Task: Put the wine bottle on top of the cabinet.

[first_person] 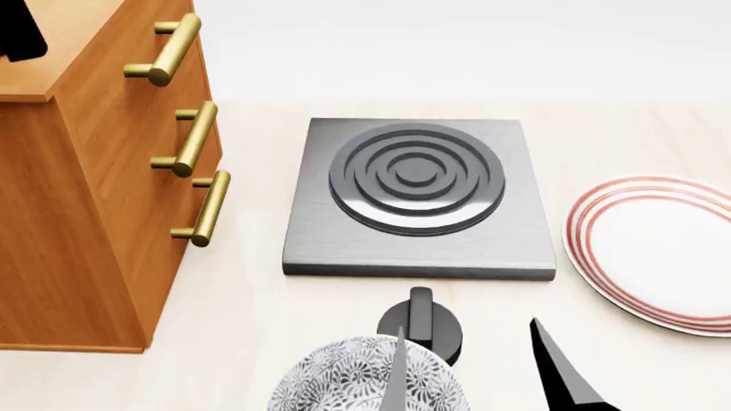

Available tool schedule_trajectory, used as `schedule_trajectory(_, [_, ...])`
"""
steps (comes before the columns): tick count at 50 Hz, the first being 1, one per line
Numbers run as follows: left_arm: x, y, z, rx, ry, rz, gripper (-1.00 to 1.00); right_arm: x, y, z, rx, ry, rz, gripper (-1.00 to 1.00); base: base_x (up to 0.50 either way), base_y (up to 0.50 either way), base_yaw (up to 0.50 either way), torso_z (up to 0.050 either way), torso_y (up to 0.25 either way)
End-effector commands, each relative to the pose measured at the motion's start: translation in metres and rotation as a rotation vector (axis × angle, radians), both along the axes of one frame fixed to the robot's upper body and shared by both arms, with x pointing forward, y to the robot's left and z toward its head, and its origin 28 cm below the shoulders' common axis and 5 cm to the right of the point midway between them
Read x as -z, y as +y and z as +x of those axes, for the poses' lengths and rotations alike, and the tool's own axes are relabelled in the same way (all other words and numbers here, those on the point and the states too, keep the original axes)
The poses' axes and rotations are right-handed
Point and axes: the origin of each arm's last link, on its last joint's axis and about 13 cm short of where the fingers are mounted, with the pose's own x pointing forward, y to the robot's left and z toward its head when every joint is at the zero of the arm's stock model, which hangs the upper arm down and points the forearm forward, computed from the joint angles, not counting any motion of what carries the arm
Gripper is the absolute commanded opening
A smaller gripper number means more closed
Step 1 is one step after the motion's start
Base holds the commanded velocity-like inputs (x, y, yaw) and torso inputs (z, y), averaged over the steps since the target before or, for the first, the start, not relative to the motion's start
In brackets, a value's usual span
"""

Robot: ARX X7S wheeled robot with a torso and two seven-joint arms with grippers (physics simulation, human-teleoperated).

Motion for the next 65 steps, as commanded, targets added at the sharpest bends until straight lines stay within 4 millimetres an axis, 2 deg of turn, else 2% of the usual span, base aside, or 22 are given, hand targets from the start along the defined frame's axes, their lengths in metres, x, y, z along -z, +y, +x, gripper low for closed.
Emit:
schedule_trajectory(1, [-0.007, -0.005, -0.006, 0.044, -0.081, -0.016, 1.00, -0.001, -0.001, 0.002, 0.007, -0.015, -0.004, 1.00, 0.00, 0.00, 0.00, 0.000, 0.000])
schedule_trajectory(3, [-0.002, -0.005, -0.010, 0.037, -0.065, 0.077, 1.00, -0.002, 0.000, 0.001, 0.004, -0.016, -0.004, 1.00, 0.00, 0.00, 0.00, 0.000, 0.000])
schedule_trajectory(9, [0.016, -0.002, -0.025, 0.027, -0.065, 0.115, 1.00, -0.001, 0.001, 0.001, 0.000, -0.015, -0.005, 1.00, 0.00, 0.00, 0.00, 0.000, 0.000])
schedule_trajectory(11, [0.023, -0.005, -0.030, 0.016, -0.062, 0.217, 1.00, -0.001, 0.002, 0.001, -0.003, -0.014, -0.006, 1.00, 0.00, 0.00, 0.00, 0.000, 0.000])
schedule_trajectory(12, [0.024, -0.005, -0.032, 0.017, -0.066, 0.178, 1.00, -0.001, 0.002, 0.001, -0.004, -0.014, -0.007, 1.00, 0.00, 0.00, 0.00, 0.000, 0.000])
schedule_trajectory(15, [0.030, -0.008, -0.040, 0.034, -0.064, 0.231, 1.00, 0.000, 0.003, 0.001, -0.009, -0.012, -0.010, 1.00, 0.00, 0.00, 0.00, 0.000, 0.000])
schedule_trajectory(28, [0.036, -0.010, -0.075, 0.057, -0.144, 0.266, 1.00, 0.001, 0.006, 0.000, -0.022, -0.010, -0.015, 1.00, 0.00, 0.00, 0.00, 0.000, 0.000])
schedule_trajectory(34, [0.043, -0.023, -0.098, 0.066, -0.213, 0.404, 1.00, 0.001, 0.007, 0.001, -0.026, -0.009, -0.019, 1.00, 0.00, 0.00, 0.00, 0.000, 0.000])
schedule_trajectory(41, [0.049, -0.032, -0.128, 0.025, -0.308, 0.473, 1.00, 0.001, 0.008, -0.001, -0.028, -0.011, -0.022, 1.00, 0.00, 0.00, 0.00, 0.000, 0.000])
schedule_trajectory(46, [0.063, -0.047, -0.148, 0.057, -0.342, 0.549, 1.00, 0.002, 0.009, -0.001, -0.033, -0.009, -0.025, 1.00, 0.00, 0.00, 0.00, 0.000, 0.000])
schedule_trajectory(48, [0.066, -0.050, -0.152, 0.061, -0.348, 0.492, 1.00, 0.002, 0.010, -0.001, -0.035, -0.009, -0.026, 1.00, 0.00, 0.00, 0.00, 0.000, 0.000])
schedule_trajectory(51, [0.085, -0.061, -0.161, 0.096, -0.338, 0.462, 1.00, 0.002, 0.010, -0.001, -0.038, -0.008, -0.027, 1.00, 0.00, 0.00, 0.00, 0.000, 0.000])
schedule_trajectory(54, [0.095, -0.067, -0.167, 0.112, -0.332, 0.455, 1.00, 0.002, 0.011, -0.001, -0.041, -0.009, -0.028, 1.00, 0.00, 0.00, 0.00, 0.000, 0.000])
schedule_trajectory(56, [0.103, -0.072, -0.175, 0.161, -0.313, 0.380, 1.00, 0.002, 0.011, -0.001, -0.043, -0.010, -0.026, 1.00, 0.00, 0.00, 0.00, 0.000, 0.000])
schedule_trajectory(65, [0.133, -0.084, -0.198, 0.161, -0.276, 0.386, 1.00, 0.004, 0.013, -0.002, -0.050, -0.008, -0.030, 1.00, 0.00, 0.00, 0.00, 0.000, 0.000])
